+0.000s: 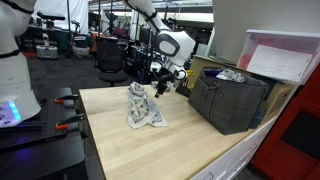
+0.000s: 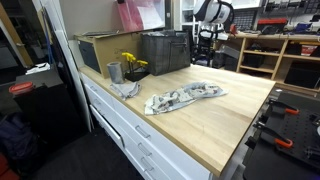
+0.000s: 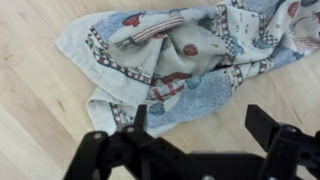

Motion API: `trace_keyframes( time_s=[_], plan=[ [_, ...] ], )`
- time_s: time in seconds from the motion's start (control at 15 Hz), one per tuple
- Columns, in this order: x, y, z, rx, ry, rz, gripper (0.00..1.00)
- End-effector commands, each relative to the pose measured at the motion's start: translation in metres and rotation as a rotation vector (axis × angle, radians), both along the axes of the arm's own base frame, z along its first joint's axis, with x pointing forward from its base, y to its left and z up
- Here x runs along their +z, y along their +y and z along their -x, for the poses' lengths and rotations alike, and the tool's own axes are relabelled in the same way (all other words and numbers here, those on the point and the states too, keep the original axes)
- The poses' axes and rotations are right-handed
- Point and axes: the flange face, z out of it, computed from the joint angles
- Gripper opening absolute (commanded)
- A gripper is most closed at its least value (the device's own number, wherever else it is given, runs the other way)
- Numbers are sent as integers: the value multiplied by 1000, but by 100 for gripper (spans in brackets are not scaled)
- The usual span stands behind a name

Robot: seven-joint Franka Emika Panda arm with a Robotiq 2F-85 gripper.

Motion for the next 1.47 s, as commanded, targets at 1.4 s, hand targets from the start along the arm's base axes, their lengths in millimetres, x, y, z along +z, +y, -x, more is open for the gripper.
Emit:
trace_keyframes(
  time_s=[1.4],
  plan=[
    [-114, -41, -18, -11, 56, 193, 100]
  ],
)
